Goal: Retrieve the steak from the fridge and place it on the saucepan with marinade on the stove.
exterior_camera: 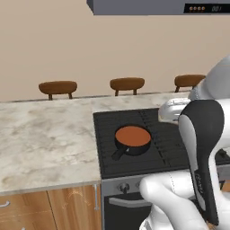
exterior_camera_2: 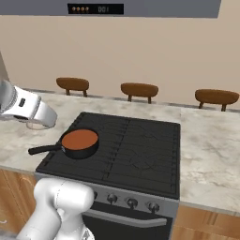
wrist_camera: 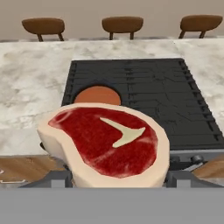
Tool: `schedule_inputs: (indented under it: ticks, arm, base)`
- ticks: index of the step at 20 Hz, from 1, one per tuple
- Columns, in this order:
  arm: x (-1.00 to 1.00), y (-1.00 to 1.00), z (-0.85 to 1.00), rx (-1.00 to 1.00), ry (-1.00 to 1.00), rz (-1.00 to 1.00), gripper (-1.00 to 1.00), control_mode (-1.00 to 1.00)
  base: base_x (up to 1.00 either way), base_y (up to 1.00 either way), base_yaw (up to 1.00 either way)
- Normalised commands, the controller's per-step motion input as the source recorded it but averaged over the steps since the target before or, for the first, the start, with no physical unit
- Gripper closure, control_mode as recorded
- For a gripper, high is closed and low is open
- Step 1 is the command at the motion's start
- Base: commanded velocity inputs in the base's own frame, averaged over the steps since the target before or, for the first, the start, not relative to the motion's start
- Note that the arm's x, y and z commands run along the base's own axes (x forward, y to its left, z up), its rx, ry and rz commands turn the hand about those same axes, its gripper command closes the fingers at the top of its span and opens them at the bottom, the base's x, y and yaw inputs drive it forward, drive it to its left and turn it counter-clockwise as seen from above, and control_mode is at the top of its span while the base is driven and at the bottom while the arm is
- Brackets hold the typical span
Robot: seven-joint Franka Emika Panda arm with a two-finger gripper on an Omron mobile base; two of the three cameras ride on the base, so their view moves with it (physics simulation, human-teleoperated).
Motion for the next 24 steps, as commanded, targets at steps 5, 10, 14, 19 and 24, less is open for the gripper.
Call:
schedule_inputs:
  ticks: [5, 10, 14, 19, 24]
  arm:
    - [0.97, 0.3, -0.73, 0.0, 0.15, 0.1, 1.0, -1.0]
    - [0.72, 0.09, -0.78, 0.0, 0.08, 0.12, 1.0, -1.0]
    - [0.72, 0.0, -0.51, 0.0, 0.06, 0.05, 1.0, -1.0]
    - [0.83, 0.0, -0.44, 0.0, 0.05, 0.01, 1.0, -1.0]
    - [0.47, 0.02, -0.38, 0.0, 0.11, 0.0, 1.0, -1.0]
  base:
    - [0.0, 0.0, 0.0]
    - [0.0, 0.0, 0.0]
    - [0.0, 0.0, 0.0]
    - [0.0, 0.0, 0.0]
    - [0.0, 0.0, 0.0]
